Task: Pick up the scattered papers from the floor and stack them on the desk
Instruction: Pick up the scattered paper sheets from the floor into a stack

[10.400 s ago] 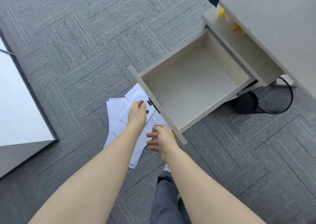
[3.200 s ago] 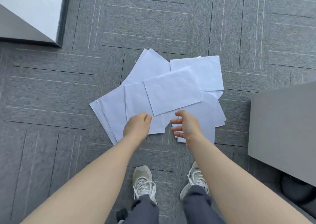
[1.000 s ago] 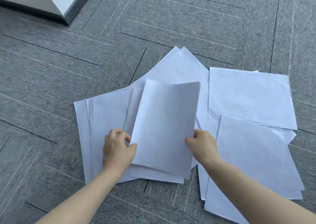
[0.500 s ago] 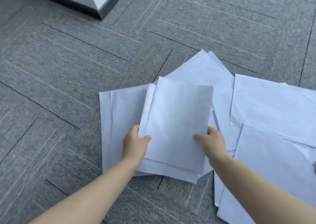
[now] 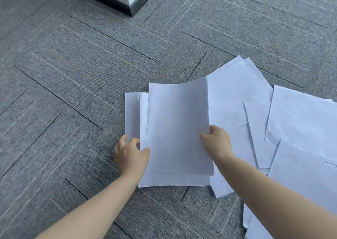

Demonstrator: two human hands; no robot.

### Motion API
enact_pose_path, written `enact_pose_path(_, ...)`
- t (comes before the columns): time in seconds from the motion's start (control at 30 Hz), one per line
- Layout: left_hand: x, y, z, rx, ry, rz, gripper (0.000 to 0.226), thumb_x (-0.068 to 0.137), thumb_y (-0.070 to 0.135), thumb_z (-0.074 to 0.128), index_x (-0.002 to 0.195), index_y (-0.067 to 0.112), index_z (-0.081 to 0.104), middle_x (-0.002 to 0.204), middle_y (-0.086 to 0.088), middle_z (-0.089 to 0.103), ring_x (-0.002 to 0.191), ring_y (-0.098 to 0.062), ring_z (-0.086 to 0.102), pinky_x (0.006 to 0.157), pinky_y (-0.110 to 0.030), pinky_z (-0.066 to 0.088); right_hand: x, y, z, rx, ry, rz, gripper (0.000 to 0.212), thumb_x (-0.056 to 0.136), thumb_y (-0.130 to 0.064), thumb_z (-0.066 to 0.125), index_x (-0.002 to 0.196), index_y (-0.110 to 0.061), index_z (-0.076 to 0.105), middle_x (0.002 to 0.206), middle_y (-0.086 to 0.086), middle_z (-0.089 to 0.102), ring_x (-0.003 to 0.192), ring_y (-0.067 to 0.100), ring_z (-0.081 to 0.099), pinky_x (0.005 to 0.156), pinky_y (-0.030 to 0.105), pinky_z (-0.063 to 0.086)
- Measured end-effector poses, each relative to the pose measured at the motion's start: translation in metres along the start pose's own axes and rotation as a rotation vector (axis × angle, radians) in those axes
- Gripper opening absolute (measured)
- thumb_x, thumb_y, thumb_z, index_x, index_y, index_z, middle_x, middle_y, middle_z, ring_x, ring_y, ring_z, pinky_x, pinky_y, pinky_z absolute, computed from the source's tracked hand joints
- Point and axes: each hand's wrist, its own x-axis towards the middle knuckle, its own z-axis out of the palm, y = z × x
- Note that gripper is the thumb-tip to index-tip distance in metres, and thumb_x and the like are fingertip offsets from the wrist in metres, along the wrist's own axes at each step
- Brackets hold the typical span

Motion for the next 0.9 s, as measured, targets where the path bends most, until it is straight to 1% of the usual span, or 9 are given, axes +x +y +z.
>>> enact_pose_path(0.07,0.004,-0.002,-0.003,-0.077,-0.005,-0.047,0.019,0.073,0.025,0.071,0.088,0.017,0.062,0.141,-0.007,0.045,0.126,-0.032,0.039,0.092,-0.036,0.037,-0.001,-0.005,0.004,0.027,-0.016,0.005,0.014,0.077,-0.003,0.048,0.084,-0.003,0.059,0.077,0.009,0.063,0.063,0.029,0.054,0.055,0.031,0.043)
enact_pose_path(0.17,0.012,-0.001,-0.009,-0.186,0.008,-0.084,0.030,0.073,0.022,0.072,0.101,0.014,0.062,0.122,-0.006,0.047,0.117,-0.029,0.044,0.087,-0.031,0.037,-0.001,-0.012,0.010,0.107,-0.042,0.031,0.028,0.076,-0.004,0.049,0.098,-0.015,0.064,0.090,0.005,0.072,0.080,0.030,0.070,0.071,0.040,0.057)
enact_pose_path(0.27,0.022,-0.001,-0.016,-0.288,0.009,-0.152,0.055,0.071,0.020,0.074,0.122,0.013,0.055,0.118,-0.009,0.049,0.111,-0.029,0.049,0.088,-0.034,0.042,0.001,-0.015,0.016,0.144,-0.070,0.064,0.033,0.077,-0.005,0.055,0.107,-0.017,0.064,0.096,0.009,0.073,0.087,0.033,0.071,0.078,0.042,0.057)
enact_pose_path(0.33,0.030,-0.004,-0.020,-0.327,0.000,-0.198,0.063,0.071,0.021,0.076,0.128,0.011,0.052,0.116,-0.008,0.055,0.107,-0.028,0.055,0.084,-0.034,0.044,0.003,-0.017,0.019,0.156,-0.078,0.077,0.030,0.075,-0.005,0.059,0.103,-0.012,0.067,0.098,0.013,0.073,0.090,0.035,0.071,0.082,0.045,0.057)
enact_pose_path(0.5,0.043,-0.009,-0.025,-0.402,-0.047,-0.278,0.038,0.073,0.028,0.079,0.102,0.008,0.064,0.096,-0.006,0.067,0.094,-0.031,0.065,0.081,-0.038,0.052,0.000,-0.021,0.029,0.193,-0.164,0.124,0.023,0.066,-0.008,0.065,0.088,-0.012,0.070,0.093,0.010,0.076,0.092,0.034,0.072,0.088,0.048,0.058)
enact_pose_path(0.6,0.041,-0.008,-0.021,-0.451,-0.116,-0.257,0.022,0.073,0.024,0.079,0.078,0.006,0.067,0.082,-0.013,0.072,0.079,-0.033,0.068,0.067,-0.038,0.051,0.000,-0.020,0.035,0.228,-0.220,0.143,0.014,0.065,-0.007,0.068,0.078,-0.012,0.068,0.089,0.011,0.075,0.093,0.037,0.073,0.077,0.040,0.056)
enact_pose_path(0.67,0.037,-0.007,-0.020,-0.476,-0.139,-0.220,0.014,0.075,0.016,0.077,0.075,0.008,0.066,0.078,-0.010,0.070,0.076,-0.031,0.067,0.063,-0.035,0.049,-0.002,-0.017,0.037,0.218,-0.226,0.127,0.012,0.065,-0.005,0.068,0.075,-0.011,0.068,0.088,0.015,0.075,0.091,0.038,0.073,0.074,0.039,0.057)
enact_pose_path(0.8,0.032,-0.011,-0.020,-0.445,-0.126,-0.085,0.015,0.077,0.013,0.071,0.081,0.003,0.060,0.081,-0.016,0.069,0.070,-0.024,0.061,0.060,-0.031,0.042,-0.010,-0.018,0.031,0.164,-0.173,0.007,0.027,0.061,-0.016,0.059,0.083,-0.007,0.070,0.086,0.014,0.075,0.085,0.035,0.073,0.079,0.052,0.060)
enact_pose_path(0.9,0.028,-0.003,-0.022,-0.566,-0.160,-0.049,0.011,0.078,0.006,0.068,0.085,0.005,0.061,0.085,-0.014,0.071,0.073,-0.022,0.062,0.064,-0.032,0.046,-0.014,-0.021,0.021,0.192,-0.142,-0.017,0.025,0.069,-0.013,0.054,0.091,-0.013,0.067,0.089,0.008,0.073,0.086,0.032,0.072,0.080,0.050,0.059)
